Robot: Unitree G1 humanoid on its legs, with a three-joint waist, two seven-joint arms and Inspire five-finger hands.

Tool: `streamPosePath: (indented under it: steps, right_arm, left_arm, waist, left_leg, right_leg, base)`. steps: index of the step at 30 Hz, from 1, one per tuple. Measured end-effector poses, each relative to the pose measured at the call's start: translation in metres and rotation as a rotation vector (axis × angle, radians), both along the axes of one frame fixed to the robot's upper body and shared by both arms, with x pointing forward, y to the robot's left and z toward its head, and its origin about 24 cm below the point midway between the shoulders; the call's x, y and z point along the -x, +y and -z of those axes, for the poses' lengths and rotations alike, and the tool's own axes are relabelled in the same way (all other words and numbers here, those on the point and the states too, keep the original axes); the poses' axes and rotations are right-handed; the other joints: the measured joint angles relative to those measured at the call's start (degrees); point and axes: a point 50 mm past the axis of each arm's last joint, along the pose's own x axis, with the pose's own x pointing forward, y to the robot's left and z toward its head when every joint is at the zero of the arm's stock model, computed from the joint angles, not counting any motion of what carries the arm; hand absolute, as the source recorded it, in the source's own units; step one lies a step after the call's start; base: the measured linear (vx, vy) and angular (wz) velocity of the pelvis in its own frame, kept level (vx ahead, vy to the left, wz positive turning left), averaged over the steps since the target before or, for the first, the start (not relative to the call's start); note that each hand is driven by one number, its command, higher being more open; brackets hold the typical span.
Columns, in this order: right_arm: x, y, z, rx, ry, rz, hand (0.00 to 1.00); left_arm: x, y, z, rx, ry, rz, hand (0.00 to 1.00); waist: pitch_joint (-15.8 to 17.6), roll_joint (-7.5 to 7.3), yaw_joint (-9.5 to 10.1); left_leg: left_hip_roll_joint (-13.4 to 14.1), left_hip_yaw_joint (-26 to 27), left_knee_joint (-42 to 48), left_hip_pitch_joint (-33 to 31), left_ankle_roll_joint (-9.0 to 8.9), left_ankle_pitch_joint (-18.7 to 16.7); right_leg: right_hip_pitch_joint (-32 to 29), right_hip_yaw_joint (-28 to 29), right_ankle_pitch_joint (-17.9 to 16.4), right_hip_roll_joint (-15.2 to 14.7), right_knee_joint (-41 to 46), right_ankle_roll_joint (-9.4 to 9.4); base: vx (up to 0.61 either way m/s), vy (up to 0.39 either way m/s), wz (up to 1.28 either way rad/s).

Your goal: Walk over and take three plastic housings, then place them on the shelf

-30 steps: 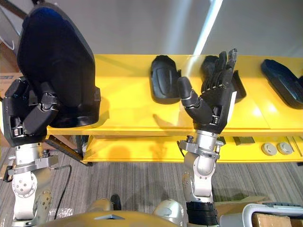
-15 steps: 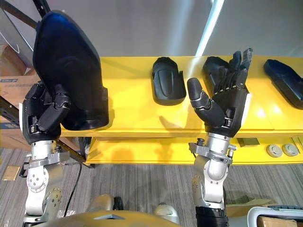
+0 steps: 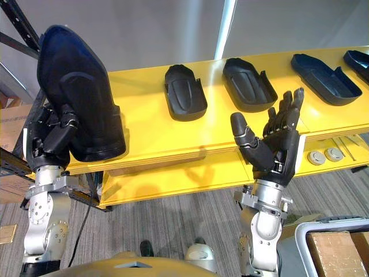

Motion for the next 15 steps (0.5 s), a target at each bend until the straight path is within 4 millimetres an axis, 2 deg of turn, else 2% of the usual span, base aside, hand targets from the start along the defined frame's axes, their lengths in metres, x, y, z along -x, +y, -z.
streamPosePath:
  steps: [2,4,5,7,8,10,14,15]
  right_arm:
    - [0.001,-0.003,0.014,0.014,0.073,0.046,1.00]
    - [0.005,-0.009,0.044,0.012,0.222,0.099,1.00]
    - [0.007,-0.012,0.051,0.021,0.265,0.114,1.00]
    - [0.025,-0.024,0.087,0.037,0.458,0.170,1.00]
    - [0.031,-0.027,0.096,0.040,0.509,0.184,1.00]
    - [0.055,-0.041,0.131,0.013,0.685,0.248,1.00]
    - [0.091,-0.053,0.175,-0.047,0.933,0.366,1.00]
    - [0.095,-0.054,0.180,-0.061,0.964,0.386,1.00]
  left_arm:
    - [-0.013,0.008,0.009,0.036,0.054,-0.023,0.00]
    - [-0.029,0.024,0.014,0.113,0.091,-0.114,0.00]
    - [-0.031,0.029,0.013,0.142,0.086,-0.145,0.00]
    - [-0.040,0.049,0.004,0.194,0.070,-0.227,0.00]
    - [-0.041,0.054,0.003,0.199,0.072,-0.241,0.00]
    - [-0.050,0.068,0.000,0.232,0.089,-0.266,0.00]
    - [-0.066,0.075,0.002,0.306,0.130,-0.257,0.00]
    - [-0.068,0.076,0.002,0.305,0.136,-0.259,0.00]
  waist:
    - [-0.21,0.22,-0.39]
    - [-0.25,0.27,-1.43]
    - [-0.25,0.30,-1.74]
    - [-0.20,0.48,-2.98]
    - [-0.18,0.52,-3.32]
    - [-0.04,0.90,-3.52]
    - [0.49,1.69,-4.33]
    - [0.58,1.79,-4.46]
  left_leg:
    - [0.05,0.82,-0.17,-0.13,-0.04,0.28]
    - [0.27,1.64,-0.37,-0.49,-0.05,0.28]
    - [0.33,2.13,-0.44,-0.73,-0.07,0.29]
    - [0.50,3.01,-0.50,-1.55,-0.15,0.34]
    - [0.52,3.13,-0.51,-1.56,-0.15,0.34]
    - [0.58,4.13,-0.50,-1.56,-0.20,0.37]
    - [0.76,4.20,0.21,-1.54,-0.64,0.07]
    - [0.84,4.19,0.39,-1.61,-0.79,-0.04]
  right_leg:
    - [-0.58,0.65,0.11,0.16,-0.13,-0.09]
    - [-1.61,1.71,0.26,0.69,-0.26,-0.29]
    - [-2.07,2.05,0.32,0.70,-0.26,-0.37]
    - [-3.26,2.75,0.47,0.85,-0.42,-0.39]
    - [-3.32,2.85,0.46,0.89,-0.44,-0.39]
    - [-4.00,4.19,0.46,1.05,-0.38,-0.40]
    - [-4.12,4.58,0.25,1.33,0.41,-0.70]
    - [-4.19,4.69,0.21,1.40,0.56,-0.73]
  base:
    - [0.07,0.016,-0.15]
    - [0.04,-0.002,-0.22]
    - [0.03,0.011,-0.23]
    - [0.03,0.015,-0.16]
    - [0.04,-0.003,-0.15]
    - [0.03,-0.003,-0.22]
    - [-0.01,-0.005,-0.07]
    - [-0.07,-0.015,-0.06]
